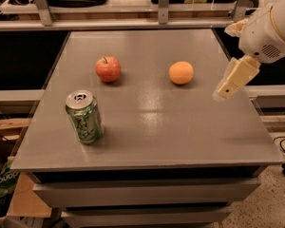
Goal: Move orange near apple
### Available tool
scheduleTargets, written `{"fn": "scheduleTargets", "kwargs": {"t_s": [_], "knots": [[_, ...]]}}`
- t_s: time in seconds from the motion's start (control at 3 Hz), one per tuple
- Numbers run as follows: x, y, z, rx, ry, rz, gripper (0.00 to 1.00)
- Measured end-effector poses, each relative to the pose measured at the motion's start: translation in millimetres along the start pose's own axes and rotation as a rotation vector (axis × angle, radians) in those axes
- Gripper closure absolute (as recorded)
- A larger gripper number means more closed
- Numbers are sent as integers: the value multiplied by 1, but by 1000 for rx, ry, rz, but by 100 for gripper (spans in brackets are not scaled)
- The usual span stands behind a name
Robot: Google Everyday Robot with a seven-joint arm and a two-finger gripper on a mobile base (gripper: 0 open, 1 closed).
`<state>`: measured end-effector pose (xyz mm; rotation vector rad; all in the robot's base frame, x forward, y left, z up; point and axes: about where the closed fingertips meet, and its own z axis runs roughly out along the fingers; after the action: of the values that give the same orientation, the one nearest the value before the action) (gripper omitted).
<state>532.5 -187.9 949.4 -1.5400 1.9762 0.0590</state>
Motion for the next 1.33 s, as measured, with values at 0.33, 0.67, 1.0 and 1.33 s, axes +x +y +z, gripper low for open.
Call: {"fn": "scheduleTargets", "kwargs": {"t_s": [0.33, 0.67, 1.0, 1.33], "knots": [[4, -9, 16, -3, -58, 15, 0], [9, -24, 35, -24, -147, 28, 0], [12, -32, 55, -76, -234, 15, 0], [11, -37, 75, -128, -284, -9, 0]]}}
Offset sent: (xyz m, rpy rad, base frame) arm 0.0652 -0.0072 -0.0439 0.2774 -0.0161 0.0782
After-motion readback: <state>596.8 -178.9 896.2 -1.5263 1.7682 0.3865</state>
